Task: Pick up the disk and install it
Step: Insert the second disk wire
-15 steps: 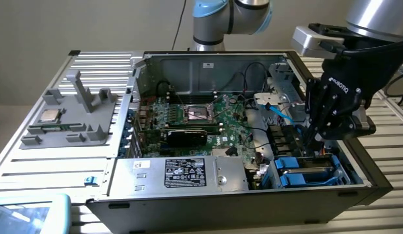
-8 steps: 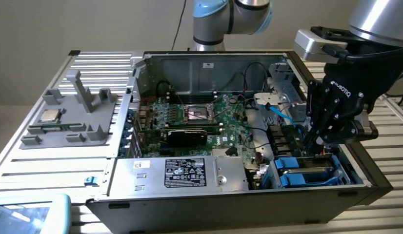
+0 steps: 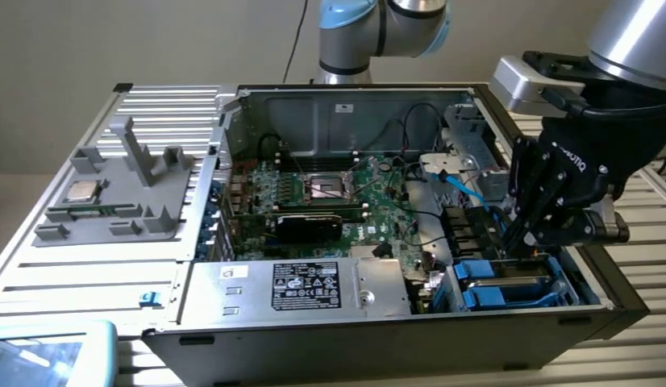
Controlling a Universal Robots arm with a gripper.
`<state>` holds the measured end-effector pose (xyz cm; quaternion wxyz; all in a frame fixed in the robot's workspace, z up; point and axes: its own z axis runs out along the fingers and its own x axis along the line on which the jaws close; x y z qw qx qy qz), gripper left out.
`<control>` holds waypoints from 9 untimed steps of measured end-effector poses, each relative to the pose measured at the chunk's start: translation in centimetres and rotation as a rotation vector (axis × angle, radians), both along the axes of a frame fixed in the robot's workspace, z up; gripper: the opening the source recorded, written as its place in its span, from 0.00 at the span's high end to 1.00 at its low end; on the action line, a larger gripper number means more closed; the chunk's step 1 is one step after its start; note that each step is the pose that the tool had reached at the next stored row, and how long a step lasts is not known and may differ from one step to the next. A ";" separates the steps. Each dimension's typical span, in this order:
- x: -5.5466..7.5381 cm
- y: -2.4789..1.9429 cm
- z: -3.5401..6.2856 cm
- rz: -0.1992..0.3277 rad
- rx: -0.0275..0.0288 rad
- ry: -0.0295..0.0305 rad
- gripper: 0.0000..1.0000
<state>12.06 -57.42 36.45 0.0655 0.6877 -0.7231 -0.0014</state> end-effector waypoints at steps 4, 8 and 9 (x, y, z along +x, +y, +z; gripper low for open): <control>0.0 -0.65 -0.23 0.000 0.0367 0.0000 0.84; 0.0 -0.78 -0.94 -0.001 0.0421 0.0000 0.84; 0.0 -0.78 -1.11 -0.001 0.0420 0.0000 0.84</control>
